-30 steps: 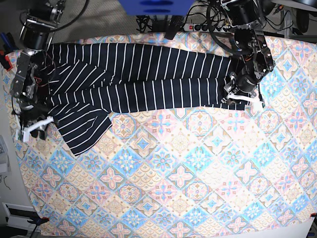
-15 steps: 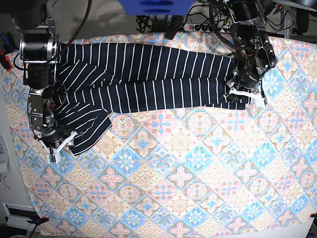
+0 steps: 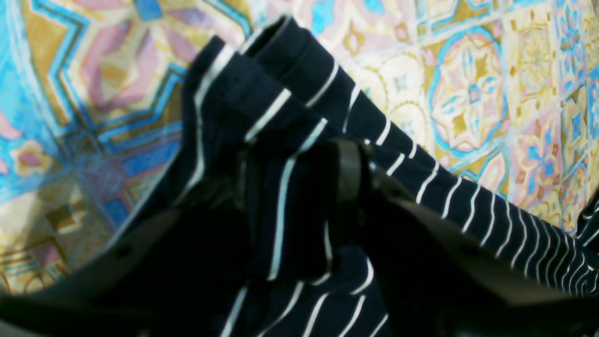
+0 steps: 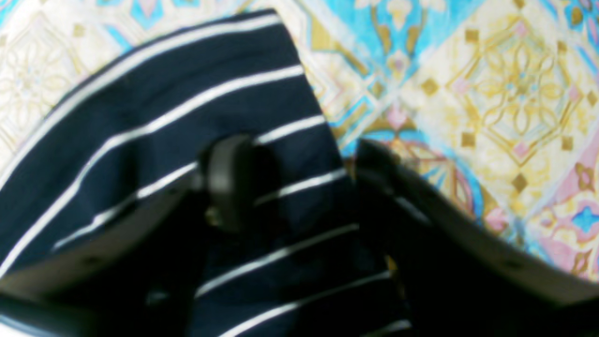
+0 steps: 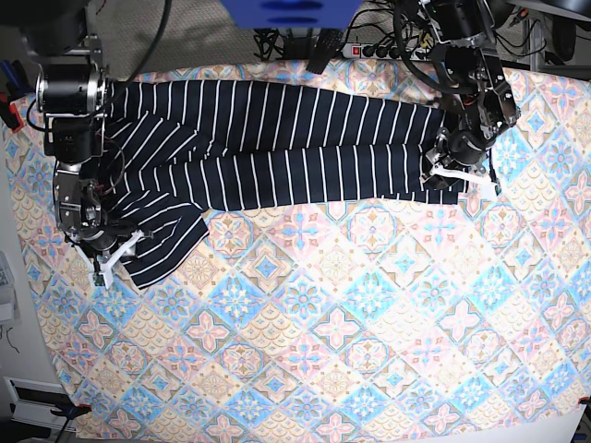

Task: Fold the T-shirt properly
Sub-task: 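Grasp both ends of the folded strip with both grippers, then hold the strip ends and adjust the right gripper's grip on its end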

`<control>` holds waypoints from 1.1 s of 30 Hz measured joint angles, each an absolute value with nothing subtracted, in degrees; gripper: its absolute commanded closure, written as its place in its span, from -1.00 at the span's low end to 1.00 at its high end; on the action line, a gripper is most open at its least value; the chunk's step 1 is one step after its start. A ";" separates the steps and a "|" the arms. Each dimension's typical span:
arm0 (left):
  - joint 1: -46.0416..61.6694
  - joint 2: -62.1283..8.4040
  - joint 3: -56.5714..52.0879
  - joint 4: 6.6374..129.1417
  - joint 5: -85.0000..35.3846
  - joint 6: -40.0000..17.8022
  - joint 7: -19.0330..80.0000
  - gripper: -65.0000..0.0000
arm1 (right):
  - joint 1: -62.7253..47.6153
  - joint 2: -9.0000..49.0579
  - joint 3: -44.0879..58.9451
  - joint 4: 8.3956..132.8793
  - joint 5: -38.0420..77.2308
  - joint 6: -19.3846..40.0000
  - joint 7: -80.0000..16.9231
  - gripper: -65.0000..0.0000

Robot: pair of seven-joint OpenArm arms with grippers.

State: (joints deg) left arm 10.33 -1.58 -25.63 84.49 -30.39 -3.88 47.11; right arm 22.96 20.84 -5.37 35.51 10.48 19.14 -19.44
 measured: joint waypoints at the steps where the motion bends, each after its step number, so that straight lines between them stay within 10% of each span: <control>1: 10.24 -1.61 -25.63 84.49 -30.39 -3.88 47.13 0.33 | 22.48 20.86 -5.37 35.51 10.52 20.34 -18.57 0.60; 5: 10.20 -1.61 -25.63 84.49 -30.37 -3.88 47.11 0.33 | 22.39 21.10 -5.02 35.51 10.37 23.73 -19.14 0.99; 33: 10.02 -2.28 -25.74 84.47 -30.39 -3.88 47.03 0.33 | -14.59 21.30 17.37 93.69 17.91 25.30 -44.75 1.00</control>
